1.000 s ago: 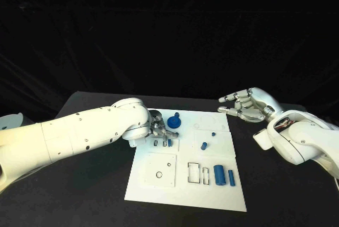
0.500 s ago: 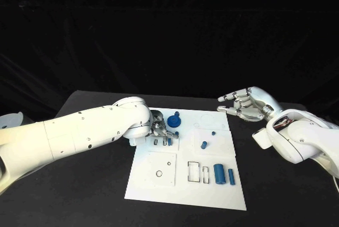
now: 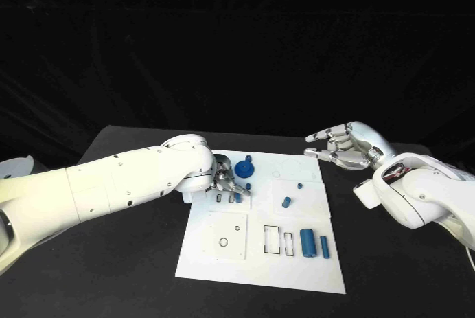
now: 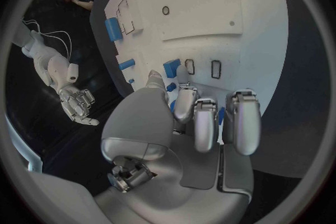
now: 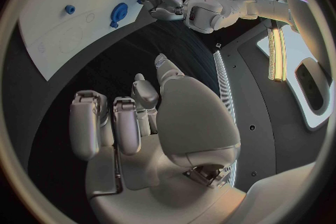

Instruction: Assemble the parts on the task board

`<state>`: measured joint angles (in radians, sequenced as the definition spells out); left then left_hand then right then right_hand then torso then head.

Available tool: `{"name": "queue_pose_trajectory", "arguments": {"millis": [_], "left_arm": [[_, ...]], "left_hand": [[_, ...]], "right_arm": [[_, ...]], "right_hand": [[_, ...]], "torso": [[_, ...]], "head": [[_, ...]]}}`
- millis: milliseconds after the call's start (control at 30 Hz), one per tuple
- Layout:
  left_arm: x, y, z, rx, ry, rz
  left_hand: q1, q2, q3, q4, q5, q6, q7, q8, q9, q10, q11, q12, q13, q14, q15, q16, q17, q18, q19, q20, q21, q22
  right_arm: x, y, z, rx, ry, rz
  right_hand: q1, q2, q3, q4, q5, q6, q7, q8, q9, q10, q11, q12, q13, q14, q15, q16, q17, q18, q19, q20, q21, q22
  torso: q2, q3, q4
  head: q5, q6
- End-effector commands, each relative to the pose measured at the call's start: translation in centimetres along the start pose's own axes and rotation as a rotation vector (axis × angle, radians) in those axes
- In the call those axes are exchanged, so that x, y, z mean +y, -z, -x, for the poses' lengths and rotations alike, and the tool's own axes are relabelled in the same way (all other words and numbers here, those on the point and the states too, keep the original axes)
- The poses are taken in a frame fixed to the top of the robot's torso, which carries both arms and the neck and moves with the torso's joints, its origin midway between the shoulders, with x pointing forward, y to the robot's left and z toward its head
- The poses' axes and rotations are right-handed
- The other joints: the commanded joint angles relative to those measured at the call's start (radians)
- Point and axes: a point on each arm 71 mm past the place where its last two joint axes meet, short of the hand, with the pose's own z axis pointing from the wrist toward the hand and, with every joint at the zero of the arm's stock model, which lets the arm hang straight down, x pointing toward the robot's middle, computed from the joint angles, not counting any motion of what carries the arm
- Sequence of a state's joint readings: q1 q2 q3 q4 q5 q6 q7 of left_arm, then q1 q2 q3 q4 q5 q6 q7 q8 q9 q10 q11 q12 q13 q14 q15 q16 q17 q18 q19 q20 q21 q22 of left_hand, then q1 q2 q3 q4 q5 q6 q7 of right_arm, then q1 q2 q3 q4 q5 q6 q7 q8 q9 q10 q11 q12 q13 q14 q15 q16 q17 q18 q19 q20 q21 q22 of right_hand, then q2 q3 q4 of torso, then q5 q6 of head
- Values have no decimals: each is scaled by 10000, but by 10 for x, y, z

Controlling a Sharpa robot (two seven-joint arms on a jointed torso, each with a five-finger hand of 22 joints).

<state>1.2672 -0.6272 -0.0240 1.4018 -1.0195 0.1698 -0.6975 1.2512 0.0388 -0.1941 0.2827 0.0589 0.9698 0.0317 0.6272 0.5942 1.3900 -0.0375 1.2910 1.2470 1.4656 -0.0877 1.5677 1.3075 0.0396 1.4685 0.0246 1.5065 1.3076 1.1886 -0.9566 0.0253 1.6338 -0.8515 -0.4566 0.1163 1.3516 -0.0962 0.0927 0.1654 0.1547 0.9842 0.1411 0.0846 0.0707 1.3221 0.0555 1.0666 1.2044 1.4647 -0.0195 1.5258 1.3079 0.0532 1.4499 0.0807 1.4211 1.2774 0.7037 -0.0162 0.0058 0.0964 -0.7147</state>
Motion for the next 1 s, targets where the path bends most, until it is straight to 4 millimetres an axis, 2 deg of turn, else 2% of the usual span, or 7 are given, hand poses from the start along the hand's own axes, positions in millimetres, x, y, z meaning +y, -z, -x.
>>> {"name": "queue_pose_trajectory", "arguments": {"millis": [33, 300, 533, 700, 800, 967, 1000], "left_arm": [[1, 0, -2, 259, -308, 400], [-1, -1, -2, 242, -300, 375], [-2, -1, -2, 127, -130, 333], [-2, -1, -1, 65, -3, 316], [-2, -1, -1, 75, 163, 268], [-1, 1, -2, 40, 391, 155], [-1, 1, -1, 28, 423, 138]], "left_hand": [[175, 13, 123, -16, -26, -70, -13, 56, 41, 69, 5, 38, -25, 1052, -52, 31, 2633, -151, 575, -67, 46, 1556], [363, 121, 331, -1, -11, -106, -16, 62, 114, 64, 3, 31, -18, 1052, -52, 31, 2633, -148, 566, -66, 39, 1549], [1383, 641, 1373, -240, 21, -302, -101, -58, 200, 34, -75, -6, -8, 1052, -123, 31, 2633, -142, 552, -121, 28, 1543], [2107, 503, 2481, -391, 631, -477, -93, -255, 182, -37, -87, -89, -31, 1052, -152, 31, 2633, -141, 547, -167, 22, 1545], [2388, 78, 3734, -331, 825, -533, -8, -338, 215, -71, -48, -160, -53, 1052, -100, 31, 2633, -136, 539, -184, 13, 1541], [1512, -1597, 7238, -79, 791, -532, 88, -181, 591, 14, 40, -205, -52, 1052, 3, 31, 2633, -127, 538, -154, 2, 1562], [1494, -1614, 7315, -111, 794, -530, 76, -170, 606, 16, 34, -207, -53, 1052, -4, 31, 2633, -128, 538, -142, 1, 1560]], "right_arm": [[1, 0, -2, 90, 79, 133], [2, 0, -4, 124, 89, 171], [3, 0, -6, 235, 94, 168], [3, 1, -9, 379, 99, 166], [3, 1, -10, 438, 99, 158], [2, 1, -11, 498, 98, 137], [2, 1, -11, 503, 98, 133]], "right_hand": [[41, 53, -58, -32, 55, 71, -6, 52, 1, 31, -29, 23, -1, 887, -26, -51, 1975, 89, -54, 7, -59, -2], [41, 53, -58, -32, 55, 71, -6, 52, 1, 31, -29, 23, -1, 887, -26, -51, 1975, 89, -54, 7, -59, -2], [49, 61, -63, -39, 85, 71, -6, 51, -1, 26, -31, 13, -13, 885, -28, -58, 1966, 93, -60, 5, -70, -20], [48, 59, -70, -41, 100, 69, -6, 50, -2, 19, -31, 1, -24, 883, -29, -67, 1956, 98, -70, 3, -84, -45], [44, 56, -88, -44, 143, 68, -6, 48, -4, 16, -31, -2, -30, 881, -31, -73, 1950, 98, -71, 1, -87, -48], [41, 50, -151, -60, 434, 68, -9, 43, -10, 8, -36, -7, -57, 881, -37, -83, 1943, 100, -71, -8, -102, -63], [40, 50, -156, -61, 448, 67, -9, 43, -10, 8, -37, -8, -59, 881, -37, -83, 1943, 100, -72, -8, -103, -64]], "torso": [[4, 0, -1], [11, -5, -3], [4, -3, 8], [5, 0, -3], [5, -1, 0], [5, 3, -4], [4, 2, -3]], "head": [[1, -16], [2, -49], [10, -109], [23, -118], [24, -121], [35, -142], [40, -144]]}}
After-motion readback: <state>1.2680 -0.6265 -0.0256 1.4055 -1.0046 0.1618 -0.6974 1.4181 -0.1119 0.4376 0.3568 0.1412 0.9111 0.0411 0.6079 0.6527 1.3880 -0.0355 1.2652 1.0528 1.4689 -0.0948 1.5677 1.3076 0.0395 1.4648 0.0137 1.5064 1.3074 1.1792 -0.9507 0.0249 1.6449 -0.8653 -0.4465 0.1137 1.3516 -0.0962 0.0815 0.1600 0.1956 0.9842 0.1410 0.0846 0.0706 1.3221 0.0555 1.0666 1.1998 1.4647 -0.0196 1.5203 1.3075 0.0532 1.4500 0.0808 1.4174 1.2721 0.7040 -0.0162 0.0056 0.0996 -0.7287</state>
